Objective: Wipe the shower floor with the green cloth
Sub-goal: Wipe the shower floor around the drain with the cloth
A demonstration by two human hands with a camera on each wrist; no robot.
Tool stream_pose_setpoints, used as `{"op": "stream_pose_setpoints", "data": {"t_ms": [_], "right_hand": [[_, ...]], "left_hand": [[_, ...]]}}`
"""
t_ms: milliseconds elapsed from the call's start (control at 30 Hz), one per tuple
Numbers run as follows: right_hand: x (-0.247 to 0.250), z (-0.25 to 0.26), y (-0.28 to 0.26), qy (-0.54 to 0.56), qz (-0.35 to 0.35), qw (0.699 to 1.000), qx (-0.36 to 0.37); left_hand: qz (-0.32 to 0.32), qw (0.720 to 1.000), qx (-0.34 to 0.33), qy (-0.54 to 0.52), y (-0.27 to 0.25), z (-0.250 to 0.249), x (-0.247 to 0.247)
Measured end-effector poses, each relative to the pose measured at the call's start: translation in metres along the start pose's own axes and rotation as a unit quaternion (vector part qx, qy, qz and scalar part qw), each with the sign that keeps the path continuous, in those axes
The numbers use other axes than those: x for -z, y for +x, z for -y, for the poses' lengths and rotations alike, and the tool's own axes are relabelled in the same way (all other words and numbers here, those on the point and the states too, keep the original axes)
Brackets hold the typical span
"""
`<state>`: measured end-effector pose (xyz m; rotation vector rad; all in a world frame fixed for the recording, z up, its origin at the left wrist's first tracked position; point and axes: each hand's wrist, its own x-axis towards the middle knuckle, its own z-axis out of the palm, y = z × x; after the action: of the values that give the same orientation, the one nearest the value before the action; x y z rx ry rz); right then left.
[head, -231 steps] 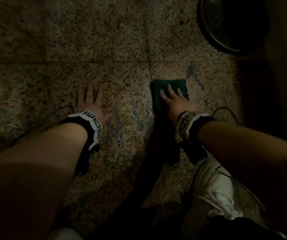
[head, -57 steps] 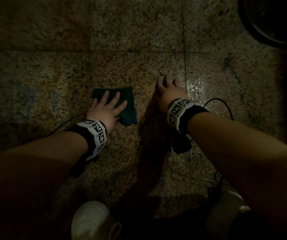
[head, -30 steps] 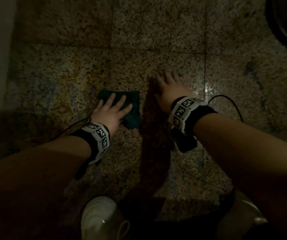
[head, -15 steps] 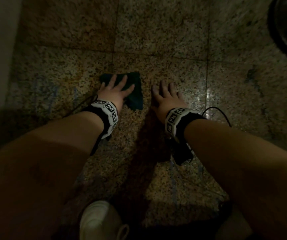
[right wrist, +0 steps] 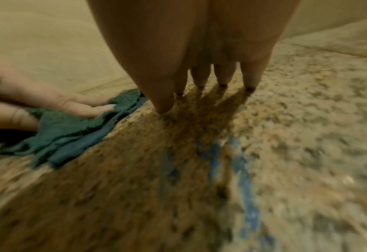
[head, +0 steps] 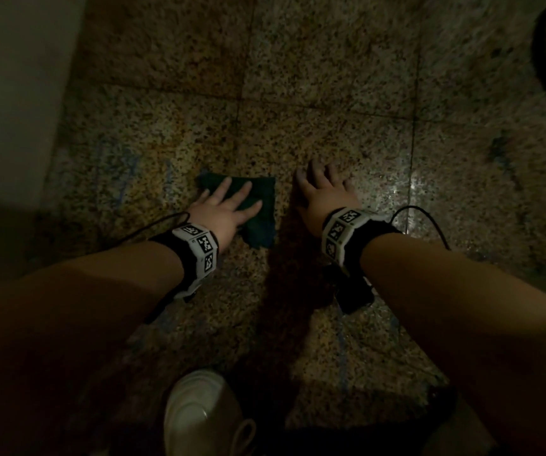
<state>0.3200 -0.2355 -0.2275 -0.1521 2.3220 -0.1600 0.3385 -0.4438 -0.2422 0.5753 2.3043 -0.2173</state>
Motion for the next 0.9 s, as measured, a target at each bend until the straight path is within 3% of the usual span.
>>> {"op": "stream_pose_setpoints", "data": {"t_ms": [333, 600, 767, 900], "right_hand": [[-0.002, -0.002, 0.004, -0.009, 0.017, 1.0, -0.009], [0.001, 0.002, 0.004, 0.009, 0.015, 1.0, -0.023], [0.007, 0.012, 0.003, 0.0, -0.032, 0.999, 0.005], [-0.001, 0.026, 0.01, -0.014, 0.011, 1.0, 0.016]], "left_hand": [[-0.018, 0.998, 0.036, -0.04, 0.038, 0.001, 0.053], [-0.006, 0.999, 0.023, -0.039, 0.0, -0.004, 0.018], [-0.006, 1.0, 0.015, -0.023, -0.018, 0.008, -0.004], [-0.01, 0.999, 0.015, -0.035, -0.009, 0.016, -0.001]]}}
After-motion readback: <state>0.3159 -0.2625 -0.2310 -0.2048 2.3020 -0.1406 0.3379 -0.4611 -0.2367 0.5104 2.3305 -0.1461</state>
